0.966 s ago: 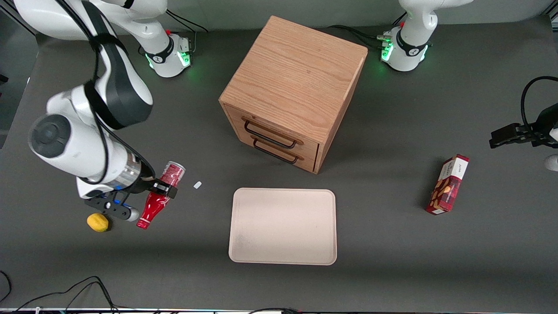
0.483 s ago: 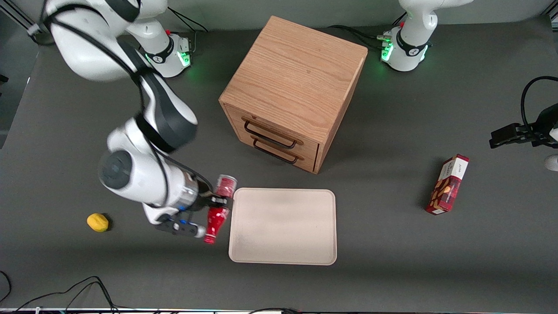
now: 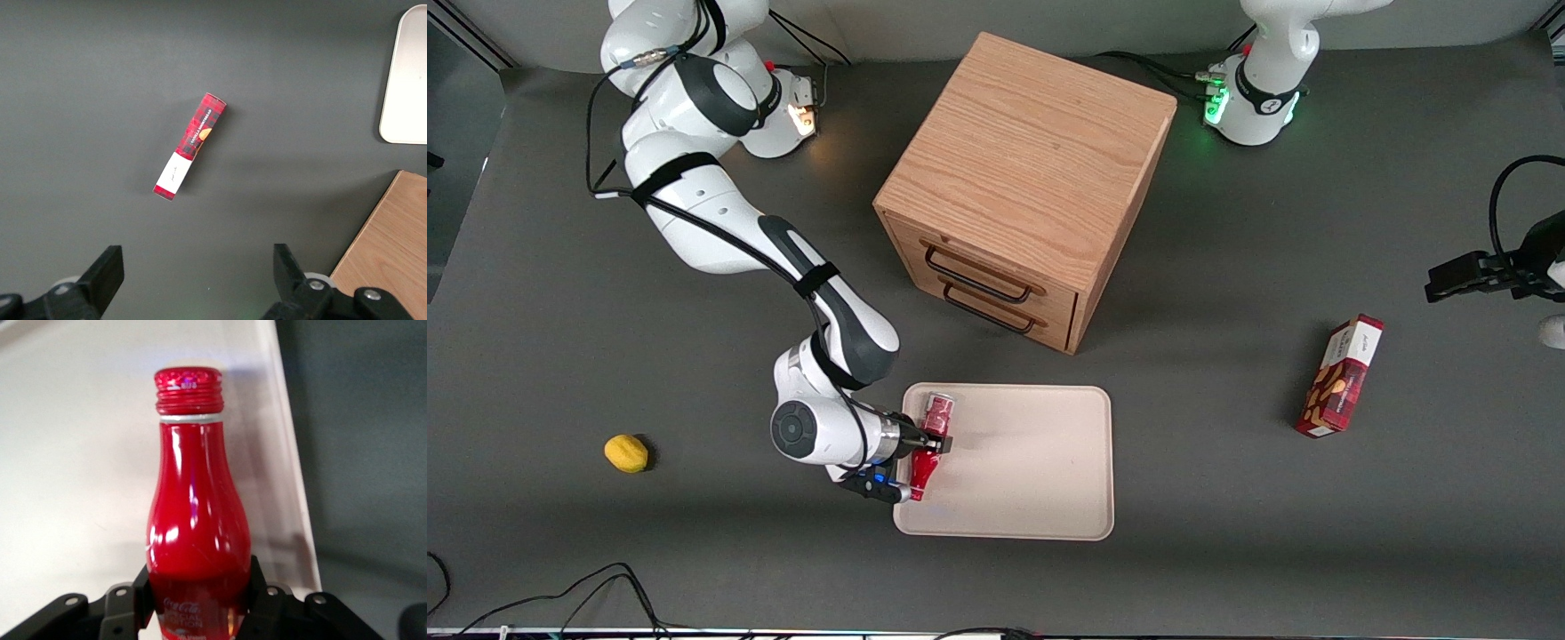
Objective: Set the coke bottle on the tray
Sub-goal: 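Lower the bottle onto the tray and open the right gripper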
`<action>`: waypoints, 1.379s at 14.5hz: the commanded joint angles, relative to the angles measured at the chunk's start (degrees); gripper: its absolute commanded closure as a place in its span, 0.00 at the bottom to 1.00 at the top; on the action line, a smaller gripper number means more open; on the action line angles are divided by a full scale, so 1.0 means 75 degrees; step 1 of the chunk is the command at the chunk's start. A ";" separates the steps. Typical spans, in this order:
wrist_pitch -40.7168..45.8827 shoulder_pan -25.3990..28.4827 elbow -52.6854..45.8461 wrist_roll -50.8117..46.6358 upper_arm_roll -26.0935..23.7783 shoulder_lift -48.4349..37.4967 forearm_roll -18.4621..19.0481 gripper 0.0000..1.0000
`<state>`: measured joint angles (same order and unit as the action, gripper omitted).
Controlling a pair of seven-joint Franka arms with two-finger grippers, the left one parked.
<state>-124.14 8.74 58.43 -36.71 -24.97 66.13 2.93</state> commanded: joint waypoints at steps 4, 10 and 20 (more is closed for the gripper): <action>0.0052 0.0077 -0.0232 0.0044 0.0153 0.0018 0.0101 0.00; 0.0064 0.0077 -0.0220 0.0032 0.0177 -0.0017 0.0125 0.00; 0.2894 -0.0227 0.0071 0.0032 0.0177 -0.3187 0.0699 0.00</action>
<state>-109.03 8.38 54.44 -36.61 -24.21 51.96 7.05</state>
